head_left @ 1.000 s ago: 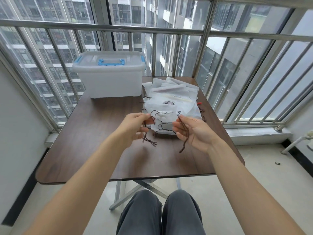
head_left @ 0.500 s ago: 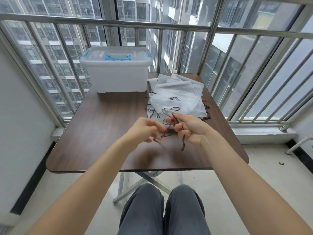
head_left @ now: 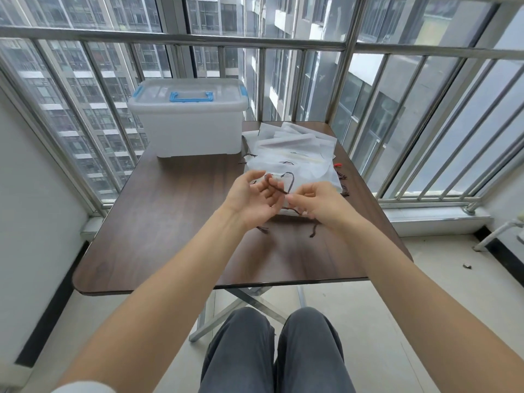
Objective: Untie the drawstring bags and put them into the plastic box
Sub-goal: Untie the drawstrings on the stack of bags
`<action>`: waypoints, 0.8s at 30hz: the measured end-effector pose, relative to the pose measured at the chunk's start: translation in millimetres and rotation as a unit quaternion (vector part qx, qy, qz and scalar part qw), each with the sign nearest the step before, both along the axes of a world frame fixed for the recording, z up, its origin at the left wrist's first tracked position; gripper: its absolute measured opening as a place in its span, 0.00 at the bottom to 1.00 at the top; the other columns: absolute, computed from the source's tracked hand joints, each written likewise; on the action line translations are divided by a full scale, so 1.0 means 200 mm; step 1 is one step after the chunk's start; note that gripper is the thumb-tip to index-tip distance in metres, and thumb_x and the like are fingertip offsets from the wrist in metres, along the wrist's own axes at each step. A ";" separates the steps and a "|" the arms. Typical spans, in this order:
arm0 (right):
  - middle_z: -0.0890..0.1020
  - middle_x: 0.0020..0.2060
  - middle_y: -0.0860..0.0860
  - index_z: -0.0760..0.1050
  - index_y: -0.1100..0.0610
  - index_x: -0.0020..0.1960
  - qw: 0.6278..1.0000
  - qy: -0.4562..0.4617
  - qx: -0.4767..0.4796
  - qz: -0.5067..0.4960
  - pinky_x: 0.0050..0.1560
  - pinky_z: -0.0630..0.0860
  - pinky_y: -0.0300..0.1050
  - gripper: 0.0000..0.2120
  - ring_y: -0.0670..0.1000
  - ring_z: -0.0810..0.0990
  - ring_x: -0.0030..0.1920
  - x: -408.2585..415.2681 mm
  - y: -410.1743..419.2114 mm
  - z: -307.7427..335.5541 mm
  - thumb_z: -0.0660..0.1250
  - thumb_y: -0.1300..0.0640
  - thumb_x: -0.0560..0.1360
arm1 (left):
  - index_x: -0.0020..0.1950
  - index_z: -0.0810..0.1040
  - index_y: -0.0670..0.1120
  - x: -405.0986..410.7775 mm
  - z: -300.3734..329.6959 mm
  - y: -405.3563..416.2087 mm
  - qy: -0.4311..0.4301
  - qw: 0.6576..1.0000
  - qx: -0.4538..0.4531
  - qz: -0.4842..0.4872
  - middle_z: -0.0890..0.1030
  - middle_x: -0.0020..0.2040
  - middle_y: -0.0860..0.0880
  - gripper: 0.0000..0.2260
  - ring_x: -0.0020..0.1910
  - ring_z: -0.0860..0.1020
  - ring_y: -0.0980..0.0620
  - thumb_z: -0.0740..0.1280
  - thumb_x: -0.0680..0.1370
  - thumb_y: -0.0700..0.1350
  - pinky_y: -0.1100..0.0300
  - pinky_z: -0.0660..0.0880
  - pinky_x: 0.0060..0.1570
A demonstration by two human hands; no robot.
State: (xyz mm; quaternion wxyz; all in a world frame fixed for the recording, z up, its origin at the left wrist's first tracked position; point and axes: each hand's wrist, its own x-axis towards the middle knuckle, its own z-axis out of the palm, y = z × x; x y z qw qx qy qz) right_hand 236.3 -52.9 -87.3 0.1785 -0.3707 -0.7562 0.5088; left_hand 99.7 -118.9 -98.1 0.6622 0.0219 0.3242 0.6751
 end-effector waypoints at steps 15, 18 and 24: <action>0.76 0.61 0.59 0.76 0.62 0.38 0.814 -0.056 0.570 0.095 0.51 0.78 0.48 0.03 0.57 0.81 0.52 0.00 0.08 -0.05 0.70 0.65 0.70 | 0.47 0.79 0.39 0.06 0.00 0.06 0.022 0.998 0.058 0.001 0.81 0.42 0.47 0.11 0.24 0.74 0.61 0.58 0.79 0.34 0.74 0.67 0.19; 0.77 0.60 0.57 0.78 0.63 0.44 0.811 -0.064 0.568 0.124 0.48 0.80 0.47 0.04 0.55 0.83 0.48 -0.01 0.12 -0.06 0.67 0.64 0.71 | 0.44 0.78 0.38 0.05 0.01 0.05 0.062 0.998 0.031 -0.011 0.80 0.33 0.48 0.07 0.27 0.79 0.59 0.62 0.79 0.37 0.73 0.74 0.24; 0.74 0.64 0.54 0.77 0.64 0.47 0.846 -0.085 0.516 0.102 0.46 0.78 0.50 0.05 0.59 0.82 0.45 -0.01 0.14 -0.09 0.65 0.62 0.75 | 0.45 0.78 0.37 0.04 0.02 0.03 0.172 0.985 -0.014 0.018 0.82 0.32 0.47 0.02 0.31 0.82 0.56 0.66 0.76 0.34 0.66 0.80 0.35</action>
